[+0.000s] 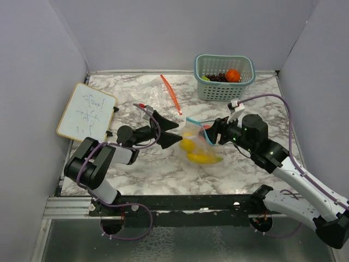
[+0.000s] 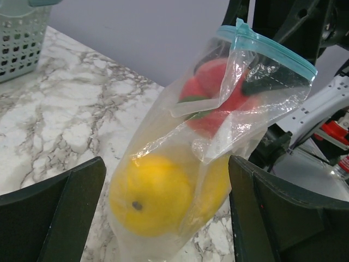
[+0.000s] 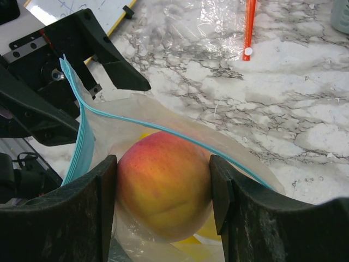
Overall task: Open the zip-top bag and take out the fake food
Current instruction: Pick up the fake fruit from the zipper food storage bag.
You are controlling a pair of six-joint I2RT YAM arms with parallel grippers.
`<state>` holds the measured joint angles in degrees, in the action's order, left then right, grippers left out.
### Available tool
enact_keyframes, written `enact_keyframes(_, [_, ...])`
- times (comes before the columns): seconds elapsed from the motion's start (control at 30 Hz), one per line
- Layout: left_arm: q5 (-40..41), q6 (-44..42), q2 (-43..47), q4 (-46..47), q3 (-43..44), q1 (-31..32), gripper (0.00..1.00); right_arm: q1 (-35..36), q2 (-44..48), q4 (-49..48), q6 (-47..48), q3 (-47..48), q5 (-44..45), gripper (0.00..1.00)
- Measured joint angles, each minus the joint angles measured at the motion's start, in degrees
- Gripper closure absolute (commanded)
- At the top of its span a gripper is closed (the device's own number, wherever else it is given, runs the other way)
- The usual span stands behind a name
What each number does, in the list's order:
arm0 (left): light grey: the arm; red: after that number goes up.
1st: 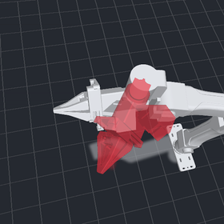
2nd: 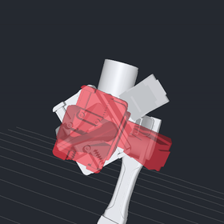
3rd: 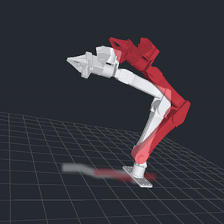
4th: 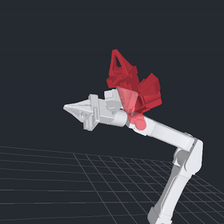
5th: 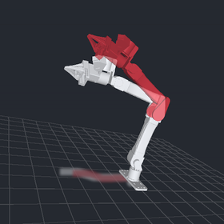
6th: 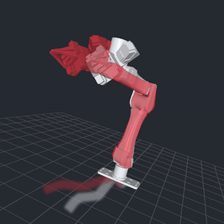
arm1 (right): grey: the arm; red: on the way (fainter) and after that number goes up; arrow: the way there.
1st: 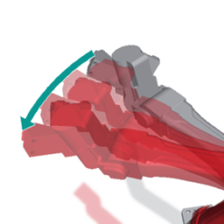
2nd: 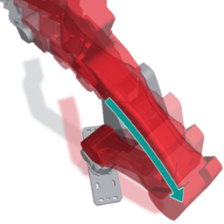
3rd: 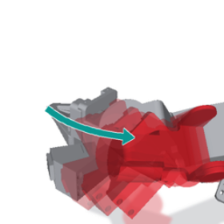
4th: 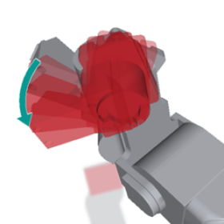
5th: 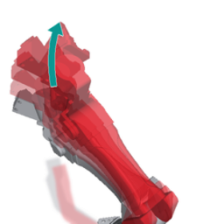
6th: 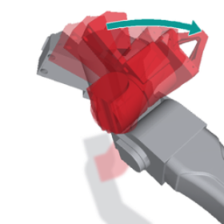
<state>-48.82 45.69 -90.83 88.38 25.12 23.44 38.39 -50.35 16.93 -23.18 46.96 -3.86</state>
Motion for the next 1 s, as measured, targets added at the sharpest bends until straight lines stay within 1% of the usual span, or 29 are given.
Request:
enact_keyframes(0.07, [-1.62,0.57,-0.31,0.00,0.57,0.48,0.01,0.00,0.00,0.02,0.15,0.00,-0.57,0.69])
enact_keyframes(0.1, [-2.69,0.81,-0.31,0.00,0.61,0.57,0.03,0.00,0.00,0.02,0.31,0.00,-0.87,0.69])
enact_keyframes(0.2, [-4.81,1.40,-0.37,0.00,1.81,1.79,0.10,0.00,0.00,0.02,0.57,0.00,-1.49,0.69])
enact_keyframes(0.23, [-5.27,1.49,-0.37,0.00,2.23,2.10,0.14,0.00,0.00,0.02,0.57,0.00,-1.68,0.69])
enact_keyframes(0.27, [-5.75,1.57,-0.42,0.00,2.60,2.47,0.20,0.00,0.00,0.00,0.57,0.00,-1.79,0.69])
enact_keyframes(0.33, [-6.34,1.66,-0.94,0.02,3.30,3.69,0.39,0.00,0.00,0.02,0.57,0.00,-1.90,0.70])
enact_keyframes(0.37, [-6.49,1.81,-1.42,0.02,3.52,4.28,0.55,0.00,0.00,0.00,0.57,0.00,-2.03,0.70])
enact_keyframes(0.4, [-6.71,1.90,-2.19,0.02,3.74,5.03,0.66,0.00,-0.02,0.00,0.57,0.00,-2.10,0.70])
enact_keyframes(0.47, [-7.02,2.08,-3.74,0.00,4.04,6.34,0.96,0.00,-0.15,-0.04,0.55,0.00,-2.27,0.70])
enact_keyframes(0.5, [-7.13,2.29,-4.42,-0.02,4.13,6.88,1.00,0.00,-0.31,-0.04,0.55,0.02,-2.27,0.70])
enact_keyframes(0.77, [-6.78,1.66,-5.53,0.00,3.69,8.44,1.00,0.00,-0.98,-0.02,0.15,0.24,-1.25,0.74])
enact_keyframes(1.0, [-4.44,0.61,-7.08,0.11,1.77,8.57,1.00,0.17,-0.98,4.24,0.04,0.76,4.98,0.75])
